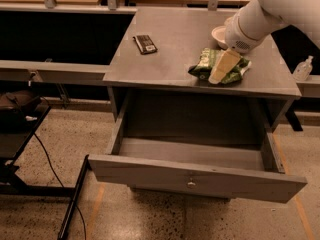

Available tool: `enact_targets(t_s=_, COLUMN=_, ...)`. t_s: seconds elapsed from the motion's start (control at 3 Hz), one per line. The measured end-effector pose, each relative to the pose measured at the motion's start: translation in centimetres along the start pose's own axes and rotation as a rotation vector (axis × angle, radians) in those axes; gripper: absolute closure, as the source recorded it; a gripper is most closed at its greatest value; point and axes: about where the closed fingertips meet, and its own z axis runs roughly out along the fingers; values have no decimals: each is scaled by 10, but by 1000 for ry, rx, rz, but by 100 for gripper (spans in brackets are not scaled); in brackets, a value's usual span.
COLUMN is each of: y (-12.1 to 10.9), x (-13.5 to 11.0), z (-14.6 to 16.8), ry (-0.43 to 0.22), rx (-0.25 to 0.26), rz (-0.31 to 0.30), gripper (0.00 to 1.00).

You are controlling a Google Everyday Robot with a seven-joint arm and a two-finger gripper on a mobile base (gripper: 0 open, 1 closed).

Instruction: Place green jalapeno chip bag into top drawer

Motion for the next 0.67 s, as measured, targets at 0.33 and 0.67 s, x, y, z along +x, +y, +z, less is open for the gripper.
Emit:
enact_targets(t_s=0.33, y=4, x=-2, z=31, ry=-13, rx=-22, rz=30, gripper=0)
enact_targets(t_s=0.67, y=6, x=4, z=50, ry=9, rx=-33, rz=49, gripper=17)
